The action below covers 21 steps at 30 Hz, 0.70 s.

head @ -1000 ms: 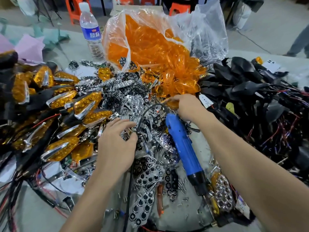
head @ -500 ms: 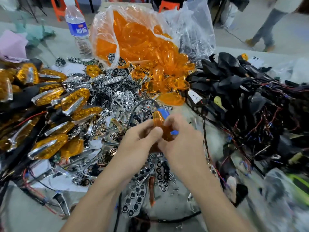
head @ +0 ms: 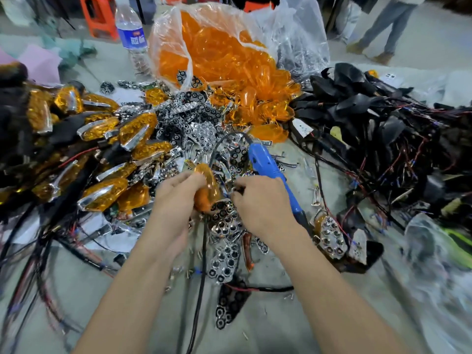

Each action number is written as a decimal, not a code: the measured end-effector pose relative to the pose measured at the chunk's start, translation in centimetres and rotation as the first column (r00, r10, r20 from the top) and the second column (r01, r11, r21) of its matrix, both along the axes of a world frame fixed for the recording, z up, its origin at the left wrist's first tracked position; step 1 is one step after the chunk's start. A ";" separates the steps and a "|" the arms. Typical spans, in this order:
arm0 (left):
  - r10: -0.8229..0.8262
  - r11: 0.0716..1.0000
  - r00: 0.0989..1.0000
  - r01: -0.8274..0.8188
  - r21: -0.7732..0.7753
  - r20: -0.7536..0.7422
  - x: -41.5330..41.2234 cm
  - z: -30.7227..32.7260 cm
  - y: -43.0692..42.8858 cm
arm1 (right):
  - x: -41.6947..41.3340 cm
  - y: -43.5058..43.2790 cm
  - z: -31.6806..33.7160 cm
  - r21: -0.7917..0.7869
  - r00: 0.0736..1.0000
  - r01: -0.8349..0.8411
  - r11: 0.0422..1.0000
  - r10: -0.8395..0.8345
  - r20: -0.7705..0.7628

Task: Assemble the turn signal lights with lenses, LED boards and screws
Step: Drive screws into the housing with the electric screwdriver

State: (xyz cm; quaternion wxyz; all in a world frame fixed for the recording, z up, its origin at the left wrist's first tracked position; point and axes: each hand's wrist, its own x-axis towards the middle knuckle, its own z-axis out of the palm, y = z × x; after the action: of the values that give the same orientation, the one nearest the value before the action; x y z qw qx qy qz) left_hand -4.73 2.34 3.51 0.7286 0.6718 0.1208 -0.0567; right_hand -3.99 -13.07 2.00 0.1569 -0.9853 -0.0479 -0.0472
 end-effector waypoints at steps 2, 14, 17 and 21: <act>0.025 1.000 0.999 -0.025 -0.011 0.027 1.1 0.4 -0.2 | 0.8 1.0 0.2 -0.132 0.998 0.056 0.990 -0.055 0.010; 0.072 0.981 0.962 -0.116 0.158 0.262 3.4 -2.1 -0.7 | 1.4 -1.6 0.6 -0.254 0.997 -0.033 0.967 0.015 -0.075; 0.097 0.972 0.947 -0.156 0.176 0.305 3.5 -2.1 -0.3 | 1.3 -1.9 -0.6 -0.173 1.000 0.010 0.985 -0.013 -0.014; 0.101 0.974 0.957 -0.151 0.170 0.271 3.4 -2.5 -0.3 | 0.8 -2.5 -1.5 -0.001 0.998 0.027 1.000 -0.027 0.058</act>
State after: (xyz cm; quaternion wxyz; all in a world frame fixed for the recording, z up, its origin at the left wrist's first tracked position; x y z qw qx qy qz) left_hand -1.31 2.06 0.99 0.6730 0.7305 0.0715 0.0907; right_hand -3.24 -15.59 0.51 0.1539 -0.9842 -0.0392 -0.0779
